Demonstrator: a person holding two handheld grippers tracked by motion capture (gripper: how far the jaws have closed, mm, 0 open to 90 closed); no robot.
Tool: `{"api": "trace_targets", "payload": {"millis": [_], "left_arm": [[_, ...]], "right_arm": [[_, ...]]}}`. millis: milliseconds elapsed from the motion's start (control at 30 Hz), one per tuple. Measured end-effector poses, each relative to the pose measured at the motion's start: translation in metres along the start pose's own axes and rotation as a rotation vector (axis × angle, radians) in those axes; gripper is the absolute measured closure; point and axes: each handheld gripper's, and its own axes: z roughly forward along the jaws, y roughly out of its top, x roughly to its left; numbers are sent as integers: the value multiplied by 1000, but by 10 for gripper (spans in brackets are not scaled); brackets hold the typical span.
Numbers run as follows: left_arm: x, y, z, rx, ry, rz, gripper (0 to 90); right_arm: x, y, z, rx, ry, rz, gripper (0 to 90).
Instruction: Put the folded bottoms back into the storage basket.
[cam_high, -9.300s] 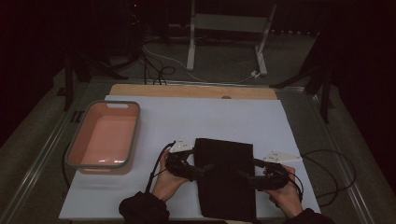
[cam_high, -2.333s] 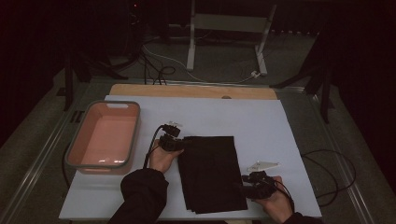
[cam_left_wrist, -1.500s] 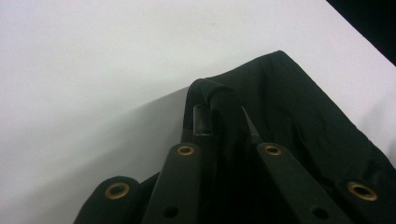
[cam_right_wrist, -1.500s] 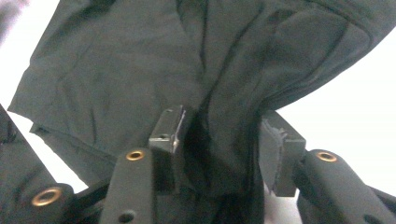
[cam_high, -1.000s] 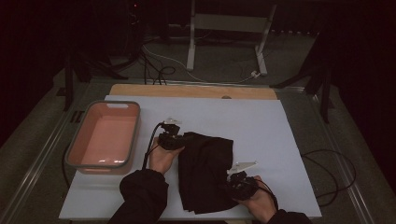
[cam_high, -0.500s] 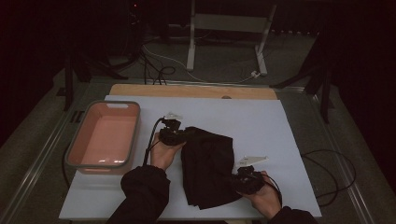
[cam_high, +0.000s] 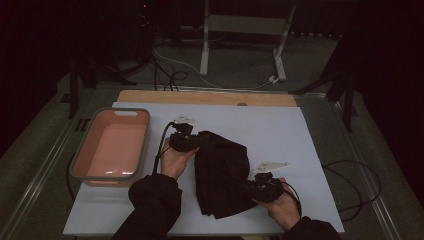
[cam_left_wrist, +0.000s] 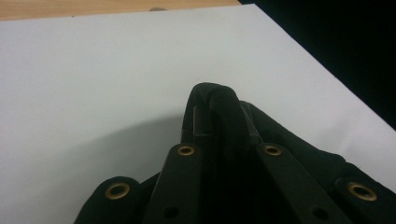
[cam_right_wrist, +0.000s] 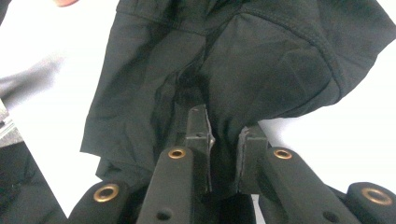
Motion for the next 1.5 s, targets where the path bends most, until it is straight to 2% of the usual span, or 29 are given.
{"api": "trace_targets", "payload": {"millis": [633,967,1500], "left_arm": [[2,15,-14,-24,-1,12,855],[4,22,-19,-34,-9,6,855],[6,32,-28,-49,-7,13,855]], "right_arm": [[6,25,0,-56,17,-13,793],[8,40,1,-91,17,-7,793],[12,56,6,-112,29,-13,793]]}}
